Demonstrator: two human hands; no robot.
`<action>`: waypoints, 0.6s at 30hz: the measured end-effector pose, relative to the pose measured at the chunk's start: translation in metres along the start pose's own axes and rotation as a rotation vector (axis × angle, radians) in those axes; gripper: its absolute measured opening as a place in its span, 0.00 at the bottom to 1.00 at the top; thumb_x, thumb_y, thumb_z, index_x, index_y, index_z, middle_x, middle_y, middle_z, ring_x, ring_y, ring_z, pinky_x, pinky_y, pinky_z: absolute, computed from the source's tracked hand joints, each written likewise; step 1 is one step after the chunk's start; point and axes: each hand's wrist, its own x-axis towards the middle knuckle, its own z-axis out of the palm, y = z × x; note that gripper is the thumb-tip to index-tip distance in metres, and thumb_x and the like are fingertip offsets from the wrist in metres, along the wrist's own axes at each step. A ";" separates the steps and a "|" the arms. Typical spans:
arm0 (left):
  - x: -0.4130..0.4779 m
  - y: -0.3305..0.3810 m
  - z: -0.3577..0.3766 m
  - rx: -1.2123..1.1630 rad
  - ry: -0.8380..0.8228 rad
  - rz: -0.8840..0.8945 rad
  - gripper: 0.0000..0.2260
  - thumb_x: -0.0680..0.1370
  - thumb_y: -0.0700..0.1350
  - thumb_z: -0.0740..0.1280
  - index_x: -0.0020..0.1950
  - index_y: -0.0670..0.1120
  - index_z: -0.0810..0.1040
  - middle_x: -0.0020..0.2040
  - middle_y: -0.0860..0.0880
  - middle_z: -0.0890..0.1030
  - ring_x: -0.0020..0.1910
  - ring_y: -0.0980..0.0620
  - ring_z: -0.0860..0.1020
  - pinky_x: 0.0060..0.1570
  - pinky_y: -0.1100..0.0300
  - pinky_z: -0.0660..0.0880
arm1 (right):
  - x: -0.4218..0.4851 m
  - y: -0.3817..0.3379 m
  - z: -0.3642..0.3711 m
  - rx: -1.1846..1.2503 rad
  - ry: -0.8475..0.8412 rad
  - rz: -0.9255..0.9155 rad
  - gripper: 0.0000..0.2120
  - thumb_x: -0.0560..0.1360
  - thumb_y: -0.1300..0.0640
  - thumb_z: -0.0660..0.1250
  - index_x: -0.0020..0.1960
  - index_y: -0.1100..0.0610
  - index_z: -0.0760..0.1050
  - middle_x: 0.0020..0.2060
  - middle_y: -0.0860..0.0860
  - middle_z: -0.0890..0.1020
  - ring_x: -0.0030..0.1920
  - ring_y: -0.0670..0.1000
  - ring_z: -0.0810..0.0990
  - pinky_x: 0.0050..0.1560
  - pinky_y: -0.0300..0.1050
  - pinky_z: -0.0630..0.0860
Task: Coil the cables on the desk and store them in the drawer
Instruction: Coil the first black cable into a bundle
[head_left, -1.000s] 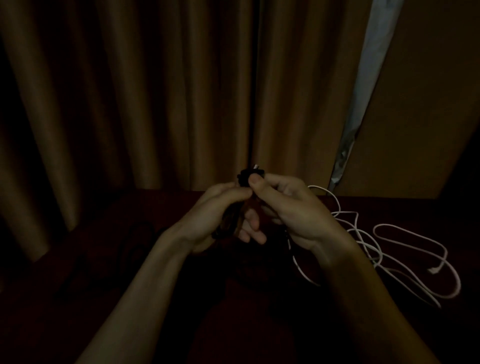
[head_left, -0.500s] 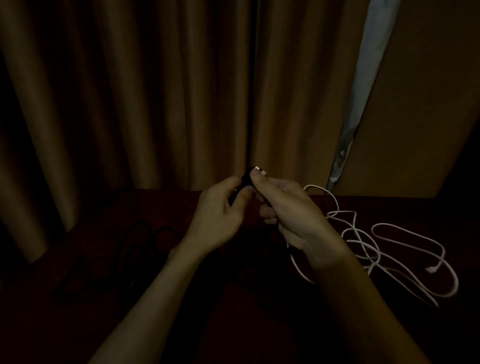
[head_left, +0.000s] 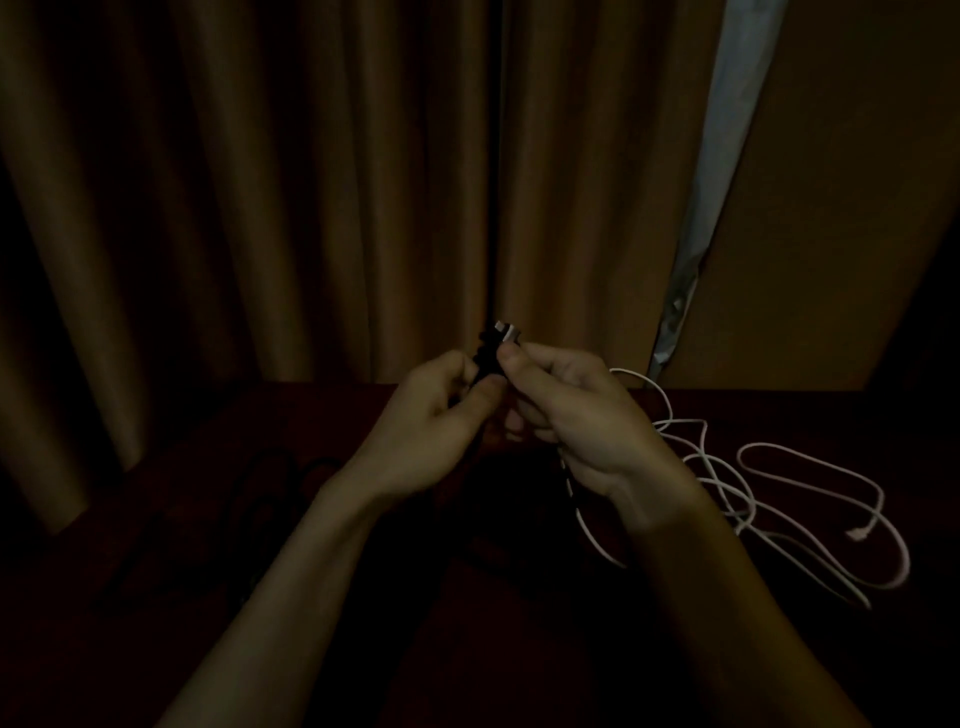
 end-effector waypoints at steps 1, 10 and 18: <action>-0.001 0.004 -0.001 -0.188 -0.057 -0.095 0.08 0.84 0.43 0.64 0.48 0.40 0.74 0.39 0.42 0.84 0.38 0.49 0.82 0.38 0.56 0.77 | 0.000 0.000 -0.003 0.033 -0.043 0.003 0.15 0.85 0.55 0.59 0.51 0.66 0.78 0.20 0.45 0.68 0.22 0.42 0.68 0.27 0.34 0.69; -0.006 0.009 -0.007 -0.829 -0.389 -0.400 0.17 0.81 0.54 0.57 0.51 0.43 0.79 0.33 0.51 0.66 0.22 0.59 0.63 0.24 0.66 0.63 | 0.001 -0.001 -0.021 -0.057 -0.183 -0.030 0.29 0.78 0.47 0.61 0.56 0.76 0.71 0.29 0.52 0.66 0.22 0.41 0.57 0.22 0.33 0.54; 0.000 0.005 0.008 -0.628 -0.133 -0.254 0.12 0.82 0.48 0.61 0.49 0.41 0.78 0.34 0.49 0.77 0.23 0.56 0.73 0.23 0.66 0.68 | 0.005 0.006 -0.016 -0.016 -0.051 0.024 0.15 0.84 0.49 0.61 0.47 0.60 0.75 0.32 0.51 0.75 0.25 0.45 0.62 0.25 0.37 0.53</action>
